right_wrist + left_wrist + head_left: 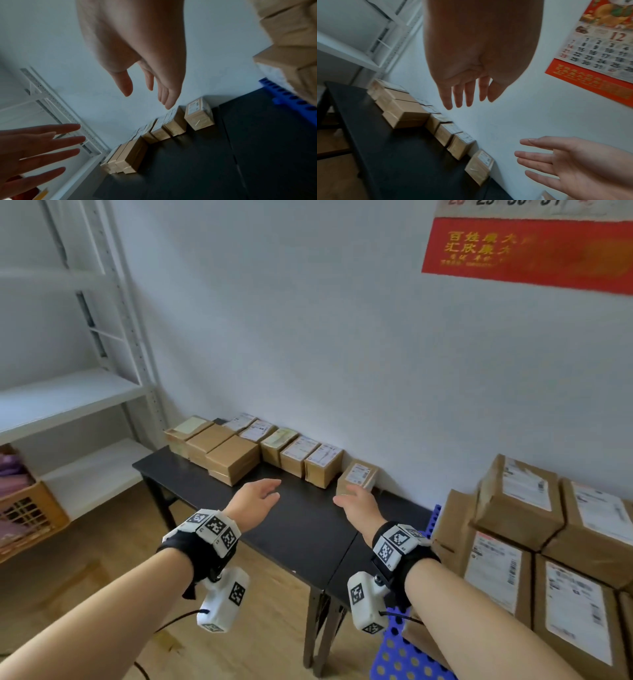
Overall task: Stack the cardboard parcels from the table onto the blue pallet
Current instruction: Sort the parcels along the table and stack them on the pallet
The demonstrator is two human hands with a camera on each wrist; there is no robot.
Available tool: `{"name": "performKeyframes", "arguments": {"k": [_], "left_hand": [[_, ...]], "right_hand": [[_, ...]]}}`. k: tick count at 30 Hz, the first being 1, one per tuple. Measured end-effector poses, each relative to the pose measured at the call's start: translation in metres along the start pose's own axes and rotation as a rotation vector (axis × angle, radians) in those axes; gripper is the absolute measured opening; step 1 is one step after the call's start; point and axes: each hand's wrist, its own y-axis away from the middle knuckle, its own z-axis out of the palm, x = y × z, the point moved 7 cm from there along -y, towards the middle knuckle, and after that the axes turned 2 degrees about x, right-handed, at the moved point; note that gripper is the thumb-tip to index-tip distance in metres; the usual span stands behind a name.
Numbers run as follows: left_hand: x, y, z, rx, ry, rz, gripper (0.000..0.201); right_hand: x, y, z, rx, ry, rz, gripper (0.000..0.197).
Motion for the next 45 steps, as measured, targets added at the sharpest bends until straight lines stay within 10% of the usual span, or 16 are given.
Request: {"name": "performKeyframes", "arguments": {"k": [21, 45], "left_hand": [[-0.201, -0.214, -0.121, 0.106, 0.065, -0.317, 0.036], [-0.333, -0.353, -0.151, -0.281, 0.116, -0.38, 0.037]], "right_hand": [[-0.04, -0.239, 0.234, -0.159, -0.052, 0.213, 0.053], [-0.043, -0.324, 0.358, 0.109, -0.07, 0.536, 0.074]]}}
